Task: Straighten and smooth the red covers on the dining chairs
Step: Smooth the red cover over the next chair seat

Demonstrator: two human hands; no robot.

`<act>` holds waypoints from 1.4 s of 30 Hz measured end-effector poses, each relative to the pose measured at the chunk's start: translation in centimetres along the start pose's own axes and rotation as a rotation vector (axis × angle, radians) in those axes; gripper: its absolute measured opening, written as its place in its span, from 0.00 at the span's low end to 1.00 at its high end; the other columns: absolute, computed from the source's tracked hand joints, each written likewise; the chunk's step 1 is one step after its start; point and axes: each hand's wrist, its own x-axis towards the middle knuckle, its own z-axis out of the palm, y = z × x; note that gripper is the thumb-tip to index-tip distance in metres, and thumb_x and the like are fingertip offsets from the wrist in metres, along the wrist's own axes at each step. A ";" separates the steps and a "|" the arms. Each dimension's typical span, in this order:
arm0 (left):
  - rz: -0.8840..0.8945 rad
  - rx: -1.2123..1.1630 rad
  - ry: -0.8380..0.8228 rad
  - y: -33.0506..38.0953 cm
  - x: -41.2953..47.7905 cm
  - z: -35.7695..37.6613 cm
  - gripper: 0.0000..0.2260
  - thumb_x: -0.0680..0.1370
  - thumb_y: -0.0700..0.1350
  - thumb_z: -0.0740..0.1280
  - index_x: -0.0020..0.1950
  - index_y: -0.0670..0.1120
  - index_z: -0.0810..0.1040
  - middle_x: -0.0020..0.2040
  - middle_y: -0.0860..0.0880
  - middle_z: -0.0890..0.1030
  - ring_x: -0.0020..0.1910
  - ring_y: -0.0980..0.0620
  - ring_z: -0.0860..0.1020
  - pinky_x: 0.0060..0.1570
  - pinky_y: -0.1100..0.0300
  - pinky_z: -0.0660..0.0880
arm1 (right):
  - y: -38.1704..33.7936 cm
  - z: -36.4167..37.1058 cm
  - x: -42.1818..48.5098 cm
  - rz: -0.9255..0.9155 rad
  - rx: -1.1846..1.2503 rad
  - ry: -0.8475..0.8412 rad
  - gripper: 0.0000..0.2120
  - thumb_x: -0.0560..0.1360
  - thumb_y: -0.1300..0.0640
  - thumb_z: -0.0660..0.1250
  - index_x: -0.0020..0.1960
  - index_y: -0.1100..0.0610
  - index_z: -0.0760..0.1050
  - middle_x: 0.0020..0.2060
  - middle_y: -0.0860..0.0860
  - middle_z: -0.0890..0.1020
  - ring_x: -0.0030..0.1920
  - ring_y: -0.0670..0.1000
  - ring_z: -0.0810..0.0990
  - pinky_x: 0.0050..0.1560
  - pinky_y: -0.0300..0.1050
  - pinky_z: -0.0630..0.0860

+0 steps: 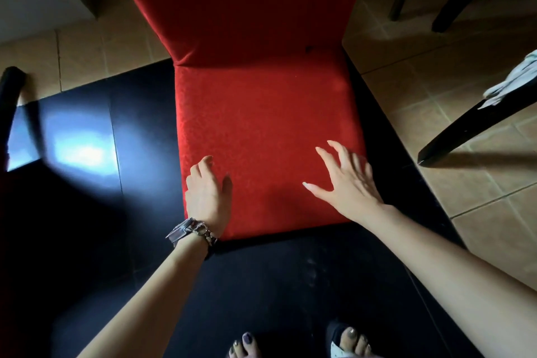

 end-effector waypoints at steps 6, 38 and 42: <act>-0.009 -0.028 0.127 -3.0 2.5 4.6 0.25 0.79 0.47 0.65 0.72 0.38 0.63 0.68 0.37 0.66 0.67 0.38 0.65 0.64 0.48 0.61 | 1.8 4.9 2.5 -0.017 -0.050 0.095 0.37 0.75 0.35 0.59 0.78 0.47 0.50 0.76 0.51 0.47 0.74 0.54 0.53 0.73 0.62 0.51; -0.548 -0.788 -0.262 -12.8 7.1 4.9 0.45 0.50 0.77 0.71 0.55 0.47 0.80 0.49 0.49 0.85 0.50 0.48 0.82 0.63 0.49 0.72 | 8.4 6.9 5.7 0.764 0.593 0.100 0.58 0.56 0.17 0.53 0.62 0.65 0.74 0.58 0.62 0.78 0.58 0.64 0.76 0.52 0.51 0.71; -0.541 -0.754 -0.252 -12.3 6.9 4.6 0.44 0.48 0.78 0.70 0.52 0.49 0.79 0.48 0.50 0.83 0.50 0.48 0.81 0.62 0.50 0.72 | 8.4 6.9 5.5 0.768 0.602 0.070 0.59 0.55 0.17 0.52 0.61 0.66 0.74 0.57 0.63 0.78 0.57 0.63 0.77 0.52 0.50 0.71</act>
